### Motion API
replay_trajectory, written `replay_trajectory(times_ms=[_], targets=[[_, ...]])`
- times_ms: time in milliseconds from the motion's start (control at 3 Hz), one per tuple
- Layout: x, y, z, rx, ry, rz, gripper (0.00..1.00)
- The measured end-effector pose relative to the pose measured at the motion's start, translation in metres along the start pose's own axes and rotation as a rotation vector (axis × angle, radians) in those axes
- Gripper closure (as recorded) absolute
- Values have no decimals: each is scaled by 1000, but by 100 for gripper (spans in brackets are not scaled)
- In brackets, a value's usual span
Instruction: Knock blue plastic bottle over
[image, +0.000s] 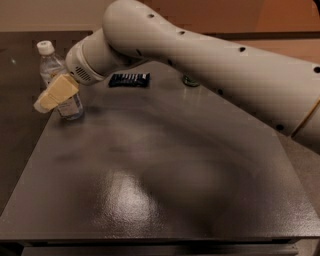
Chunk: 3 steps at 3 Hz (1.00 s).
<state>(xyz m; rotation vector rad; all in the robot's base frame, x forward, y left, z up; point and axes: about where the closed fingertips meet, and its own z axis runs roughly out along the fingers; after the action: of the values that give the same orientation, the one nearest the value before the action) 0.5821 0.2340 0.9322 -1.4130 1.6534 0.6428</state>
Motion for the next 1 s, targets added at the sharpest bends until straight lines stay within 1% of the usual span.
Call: replay_trajectory(times_ms=[333,1000], targets=[[1,-7,5,11,-1,17,18],[3,-11,3,10,-10,24,64]])
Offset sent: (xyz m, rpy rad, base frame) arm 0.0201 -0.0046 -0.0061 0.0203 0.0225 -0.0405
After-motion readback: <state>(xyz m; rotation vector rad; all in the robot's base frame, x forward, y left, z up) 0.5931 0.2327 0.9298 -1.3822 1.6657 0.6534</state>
